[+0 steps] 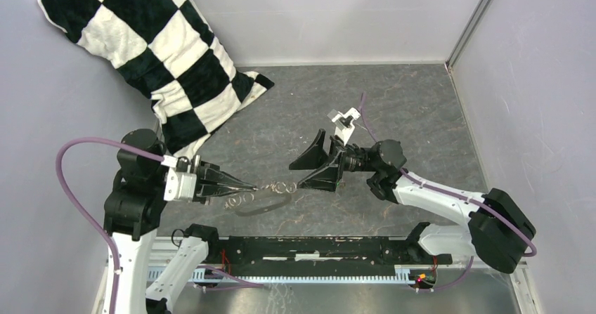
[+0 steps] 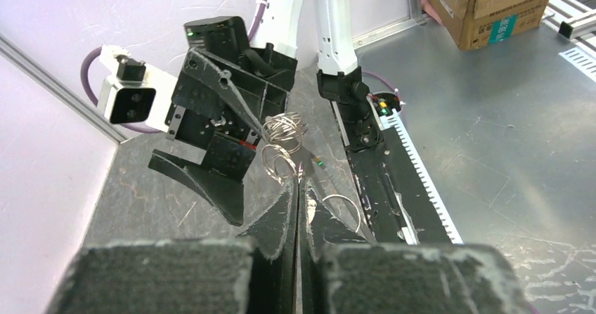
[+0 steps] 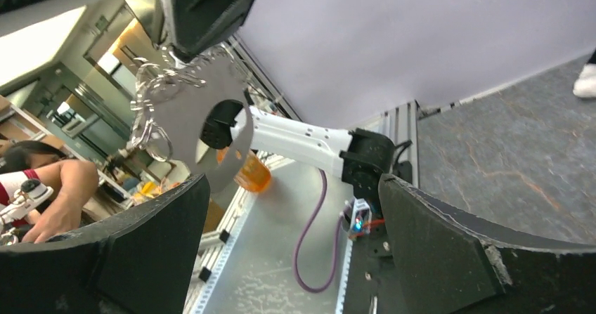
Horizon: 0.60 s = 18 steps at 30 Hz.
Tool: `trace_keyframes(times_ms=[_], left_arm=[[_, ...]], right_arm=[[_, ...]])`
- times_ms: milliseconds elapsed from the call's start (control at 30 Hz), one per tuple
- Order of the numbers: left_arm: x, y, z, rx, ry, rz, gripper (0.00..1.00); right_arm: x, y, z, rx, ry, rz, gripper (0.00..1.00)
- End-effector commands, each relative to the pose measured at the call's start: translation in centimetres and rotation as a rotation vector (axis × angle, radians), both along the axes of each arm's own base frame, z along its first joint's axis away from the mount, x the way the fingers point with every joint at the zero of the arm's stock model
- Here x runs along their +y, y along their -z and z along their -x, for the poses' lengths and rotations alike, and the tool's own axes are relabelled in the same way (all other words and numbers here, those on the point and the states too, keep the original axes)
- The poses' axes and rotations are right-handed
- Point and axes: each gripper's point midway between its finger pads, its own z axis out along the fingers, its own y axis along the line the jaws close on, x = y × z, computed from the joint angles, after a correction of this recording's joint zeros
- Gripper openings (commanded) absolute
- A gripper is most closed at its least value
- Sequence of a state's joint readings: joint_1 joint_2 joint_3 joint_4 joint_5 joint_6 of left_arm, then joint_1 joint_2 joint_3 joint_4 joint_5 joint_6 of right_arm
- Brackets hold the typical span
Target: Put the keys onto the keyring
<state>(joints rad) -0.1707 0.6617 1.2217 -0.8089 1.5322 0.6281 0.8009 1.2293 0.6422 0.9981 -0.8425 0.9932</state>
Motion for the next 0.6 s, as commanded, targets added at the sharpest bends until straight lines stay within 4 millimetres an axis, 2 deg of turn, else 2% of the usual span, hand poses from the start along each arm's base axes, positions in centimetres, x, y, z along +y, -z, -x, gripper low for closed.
trace_keyframes(times_ms=[0,133,333,500,567], left_arm=[[-0.3,-0.9,-0.3,-0.017,0.076,0.025,0.02],[-0.6,-1.1,-2.0,-0.004,0.071,0.029,0.02],[-0.7,-1.6,-3.3,-0.003,0.066,0.052,0.02],[-0.7,-2.1,-3.7,-0.022,0.052,0.061,0.02],[-0.6,-2.3,-3.6,-0.039,0.048,0.062,0.02]], right_arm=[[-1.3,-5.0,1.9,-0.045,0.007,-0.266,0.98],[-0.8,-6.8,3.0,-0.081,-0.007,-0.374,0.98],[-0.6,-7.9,3.7,-0.022,-0.025,-0.544,0.98],[2.2,-7.4,3.3,0.045,-0.052,-0.542,0.98],[2.6,-7.4,3.0,0.070,-0.039,-0.553,0.98]])
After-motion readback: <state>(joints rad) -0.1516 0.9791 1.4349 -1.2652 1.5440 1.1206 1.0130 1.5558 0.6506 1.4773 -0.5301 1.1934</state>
